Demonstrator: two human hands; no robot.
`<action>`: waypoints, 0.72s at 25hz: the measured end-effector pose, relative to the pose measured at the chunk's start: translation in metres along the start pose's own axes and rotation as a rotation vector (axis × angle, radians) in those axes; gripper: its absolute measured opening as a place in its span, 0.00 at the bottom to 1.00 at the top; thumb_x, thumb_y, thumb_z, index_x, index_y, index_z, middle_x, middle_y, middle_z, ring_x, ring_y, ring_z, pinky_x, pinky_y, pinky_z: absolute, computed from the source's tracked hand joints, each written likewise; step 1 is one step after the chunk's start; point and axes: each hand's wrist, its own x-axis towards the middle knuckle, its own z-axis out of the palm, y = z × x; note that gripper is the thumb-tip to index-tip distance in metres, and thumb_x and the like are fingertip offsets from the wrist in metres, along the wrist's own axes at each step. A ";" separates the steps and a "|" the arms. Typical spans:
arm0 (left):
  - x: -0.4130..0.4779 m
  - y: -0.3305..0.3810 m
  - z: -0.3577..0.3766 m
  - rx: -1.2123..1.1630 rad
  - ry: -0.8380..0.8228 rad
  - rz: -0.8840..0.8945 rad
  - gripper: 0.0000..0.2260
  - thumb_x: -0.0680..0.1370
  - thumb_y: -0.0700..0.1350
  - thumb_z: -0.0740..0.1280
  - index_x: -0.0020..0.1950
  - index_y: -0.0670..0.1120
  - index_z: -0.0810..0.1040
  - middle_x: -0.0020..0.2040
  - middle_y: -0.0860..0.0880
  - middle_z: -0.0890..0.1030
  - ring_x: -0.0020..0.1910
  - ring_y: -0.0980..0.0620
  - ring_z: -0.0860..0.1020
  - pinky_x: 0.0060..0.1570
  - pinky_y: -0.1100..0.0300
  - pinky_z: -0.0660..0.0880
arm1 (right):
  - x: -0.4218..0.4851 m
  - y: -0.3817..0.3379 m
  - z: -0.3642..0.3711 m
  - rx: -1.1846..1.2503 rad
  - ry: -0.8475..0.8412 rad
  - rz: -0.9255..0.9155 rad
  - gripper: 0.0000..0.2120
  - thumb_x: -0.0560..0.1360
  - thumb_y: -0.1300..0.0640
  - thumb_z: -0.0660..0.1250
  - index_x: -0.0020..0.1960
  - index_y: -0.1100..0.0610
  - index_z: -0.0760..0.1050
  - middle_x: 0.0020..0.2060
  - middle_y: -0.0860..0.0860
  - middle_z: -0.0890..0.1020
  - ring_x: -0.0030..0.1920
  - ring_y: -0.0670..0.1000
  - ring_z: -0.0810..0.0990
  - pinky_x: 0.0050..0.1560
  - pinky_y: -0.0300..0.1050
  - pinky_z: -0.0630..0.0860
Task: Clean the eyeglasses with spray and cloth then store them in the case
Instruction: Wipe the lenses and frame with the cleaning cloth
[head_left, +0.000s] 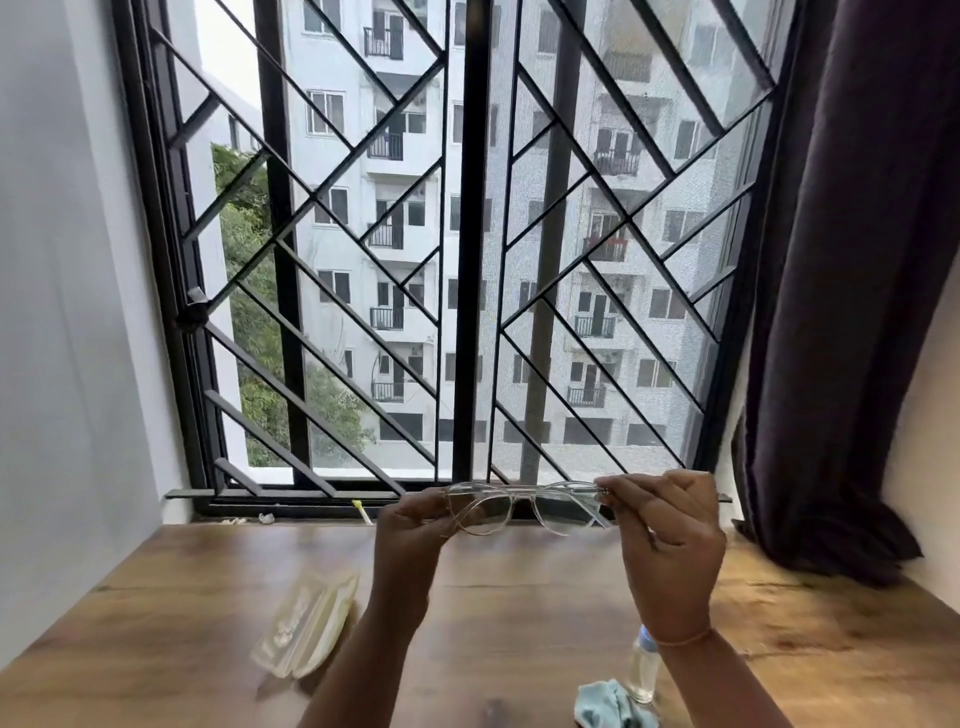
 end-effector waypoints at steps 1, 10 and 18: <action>-0.001 -0.001 -0.011 0.030 0.057 0.022 0.15 0.64 0.29 0.71 0.34 0.51 0.85 0.33 0.50 0.84 0.36 0.57 0.81 0.38 0.67 0.75 | -0.003 0.002 -0.002 -0.011 0.003 0.001 0.04 0.68 0.61 0.71 0.42 0.56 0.83 0.36 0.46 0.82 0.41 0.55 0.72 0.47 0.41 0.69; -0.007 -0.010 -0.036 0.612 0.055 0.447 0.12 0.63 0.57 0.71 0.42 0.53 0.85 0.39 0.60 0.84 0.44 0.58 0.76 0.46 0.59 0.71 | -0.034 0.009 -0.011 -0.034 -0.017 0.044 0.05 0.67 0.58 0.70 0.43 0.55 0.82 0.38 0.41 0.81 0.40 0.52 0.70 0.43 0.48 0.70; -0.010 -0.028 -0.034 0.630 0.055 0.457 0.11 0.64 0.57 0.70 0.45 0.63 0.81 0.40 0.65 0.82 0.44 0.59 0.73 0.45 0.41 0.71 | -0.050 0.019 -0.015 0.025 -0.114 0.128 0.05 0.69 0.60 0.69 0.41 0.59 0.82 0.35 0.50 0.82 0.41 0.51 0.75 0.47 0.34 0.70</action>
